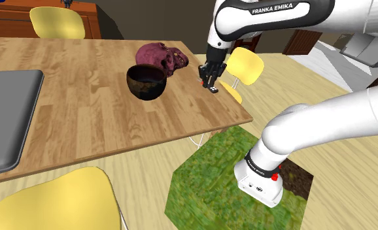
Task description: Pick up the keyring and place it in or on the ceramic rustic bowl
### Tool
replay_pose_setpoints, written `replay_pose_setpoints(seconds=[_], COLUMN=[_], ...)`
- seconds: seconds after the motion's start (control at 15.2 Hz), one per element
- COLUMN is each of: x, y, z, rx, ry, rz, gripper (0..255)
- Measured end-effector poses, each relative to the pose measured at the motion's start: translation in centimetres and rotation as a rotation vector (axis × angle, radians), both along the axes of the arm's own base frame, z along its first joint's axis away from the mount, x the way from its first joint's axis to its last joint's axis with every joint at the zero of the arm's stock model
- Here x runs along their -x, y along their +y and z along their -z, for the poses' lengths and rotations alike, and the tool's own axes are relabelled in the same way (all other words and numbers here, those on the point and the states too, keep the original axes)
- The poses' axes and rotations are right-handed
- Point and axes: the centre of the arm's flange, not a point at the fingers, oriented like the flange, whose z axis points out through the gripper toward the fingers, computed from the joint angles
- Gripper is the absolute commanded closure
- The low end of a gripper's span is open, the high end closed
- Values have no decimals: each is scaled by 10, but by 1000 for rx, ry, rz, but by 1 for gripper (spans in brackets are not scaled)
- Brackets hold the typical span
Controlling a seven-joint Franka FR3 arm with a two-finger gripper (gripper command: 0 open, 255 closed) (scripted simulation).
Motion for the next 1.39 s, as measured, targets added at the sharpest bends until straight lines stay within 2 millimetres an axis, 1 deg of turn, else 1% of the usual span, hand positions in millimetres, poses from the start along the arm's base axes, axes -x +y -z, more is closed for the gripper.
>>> replay_pose_setpoints(seconds=[0.92,1.12,1.39], x=[-1,-21,-64], y=[-1,18,46], z=[-73,-77,-83], rx=[0,0,1], ry=[0,1,0], rz=[0,0,0], gripper=[255,255,255])
